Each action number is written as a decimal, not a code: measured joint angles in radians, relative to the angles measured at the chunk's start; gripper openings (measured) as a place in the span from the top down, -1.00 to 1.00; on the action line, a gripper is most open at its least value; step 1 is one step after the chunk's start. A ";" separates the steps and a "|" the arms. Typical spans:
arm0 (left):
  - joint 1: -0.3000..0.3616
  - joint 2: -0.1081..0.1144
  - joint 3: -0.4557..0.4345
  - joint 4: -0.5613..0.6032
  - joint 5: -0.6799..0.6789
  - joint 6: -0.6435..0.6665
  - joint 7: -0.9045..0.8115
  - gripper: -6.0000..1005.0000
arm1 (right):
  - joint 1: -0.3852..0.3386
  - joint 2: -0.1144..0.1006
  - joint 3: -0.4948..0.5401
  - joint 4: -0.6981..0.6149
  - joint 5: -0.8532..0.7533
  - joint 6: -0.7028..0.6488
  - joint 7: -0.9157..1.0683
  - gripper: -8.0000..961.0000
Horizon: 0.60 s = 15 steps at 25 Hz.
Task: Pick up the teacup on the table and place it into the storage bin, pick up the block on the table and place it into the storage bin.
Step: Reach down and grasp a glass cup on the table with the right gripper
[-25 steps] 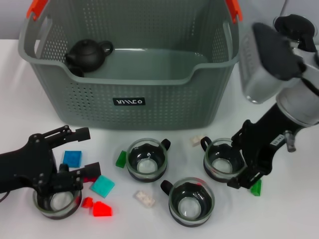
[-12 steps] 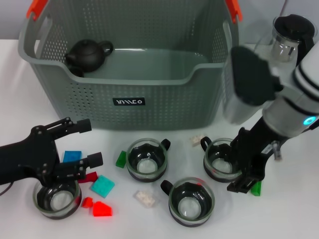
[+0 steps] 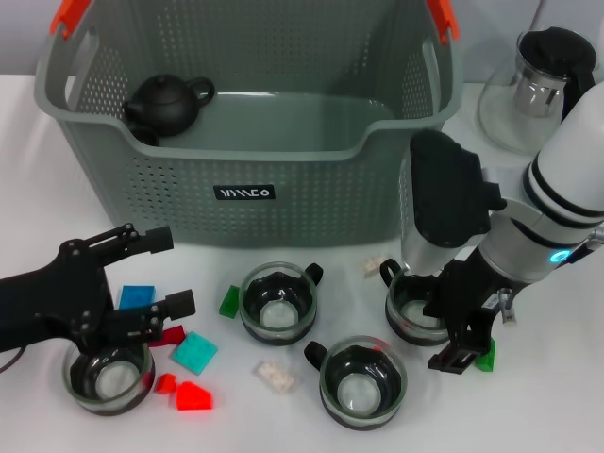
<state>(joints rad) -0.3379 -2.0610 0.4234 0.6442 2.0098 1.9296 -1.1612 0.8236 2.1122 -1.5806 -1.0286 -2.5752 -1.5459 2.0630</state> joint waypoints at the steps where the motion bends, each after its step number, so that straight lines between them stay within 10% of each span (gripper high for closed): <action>1: 0.002 -0.001 0.000 0.000 0.000 0.000 0.000 -0.74 | -0.001 0.000 -0.007 0.001 0.000 0.003 0.000 -0.43; 15: 0.007 -0.002 -0.002 -0.002 0.002 0.000 0.000 -0.74 | -0.009 0.000 -0.022 -0.008 0.008 -0.004 0.006 0.13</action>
<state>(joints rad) -0.3313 -2.0632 0.4218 0.6427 2.0116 1.9298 -1.1612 0.8142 2.1123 -1.6024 -1.0365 -2.5675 -1.5503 2.0694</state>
